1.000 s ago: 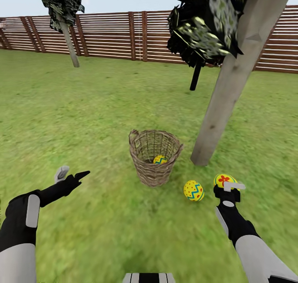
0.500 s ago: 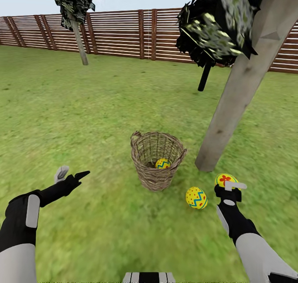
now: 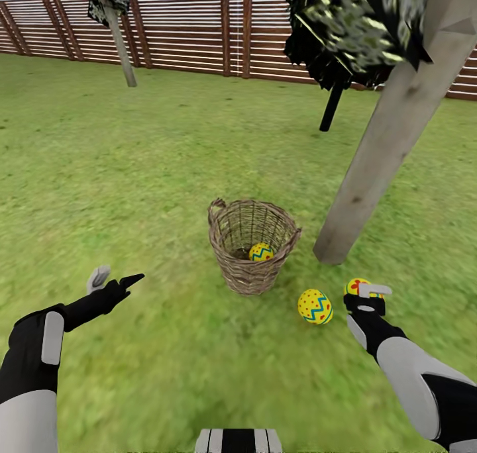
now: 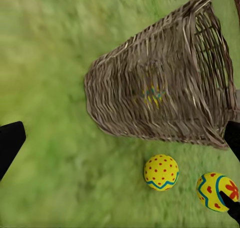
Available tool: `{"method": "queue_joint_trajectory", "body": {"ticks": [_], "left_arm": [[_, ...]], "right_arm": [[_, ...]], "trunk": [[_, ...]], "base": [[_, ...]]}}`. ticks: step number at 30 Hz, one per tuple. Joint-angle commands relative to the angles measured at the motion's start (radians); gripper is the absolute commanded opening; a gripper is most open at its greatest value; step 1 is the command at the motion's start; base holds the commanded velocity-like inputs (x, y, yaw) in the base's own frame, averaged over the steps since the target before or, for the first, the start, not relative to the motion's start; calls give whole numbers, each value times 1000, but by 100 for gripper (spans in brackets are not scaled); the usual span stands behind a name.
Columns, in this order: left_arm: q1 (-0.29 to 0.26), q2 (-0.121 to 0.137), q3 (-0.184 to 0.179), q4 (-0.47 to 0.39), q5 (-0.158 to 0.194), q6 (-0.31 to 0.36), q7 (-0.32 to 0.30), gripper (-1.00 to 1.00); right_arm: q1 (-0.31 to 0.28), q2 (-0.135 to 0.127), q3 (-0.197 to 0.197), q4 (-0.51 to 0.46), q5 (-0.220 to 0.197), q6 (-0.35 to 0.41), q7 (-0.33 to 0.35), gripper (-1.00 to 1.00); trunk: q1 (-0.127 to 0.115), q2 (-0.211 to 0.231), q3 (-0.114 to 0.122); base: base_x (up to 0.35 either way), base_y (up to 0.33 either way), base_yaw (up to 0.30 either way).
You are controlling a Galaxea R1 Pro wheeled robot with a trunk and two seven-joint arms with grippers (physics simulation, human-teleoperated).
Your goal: Take the three Easter eggs out of the wicker basket on the lawn in the garden, then place them on the lawn next to a single tree (choose any tree) so that all three eggs are next to the same tree and none are left in the basket.
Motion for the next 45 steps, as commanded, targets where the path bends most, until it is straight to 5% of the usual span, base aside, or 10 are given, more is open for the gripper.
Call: {"method": "queue_joint_trajectory", "body": {"ticks": [1, 8, 17, 45], "left_arm": [[-1, 0, 2, 1, -2, 5, -6, 100], [-1, 0, 2, 1, -4, 3, -6, 100], [-1, 0, 2, 1, -4, 3, -6, 100], [-1, 0, 2, 3, -4, 3, -6, 100]], "right_arm": [[-2, 2, -5, 1, 10, -4, 2, -100], [-2, 9, 21, 0, 40, -63, 4, -100], [-2, 8, 20, 0, 39, 11, 5, -100], [-2, 8, 20, -21, 40, 2, 5, -100]], "trunk": [[0, -1, -5], [3, -2, -32], [7, -4, -67], [20, -11, -175]], "base": [[0, 0, 0], [0, 0, 0], [0, 0, 0], [0, 0, 0]]}}
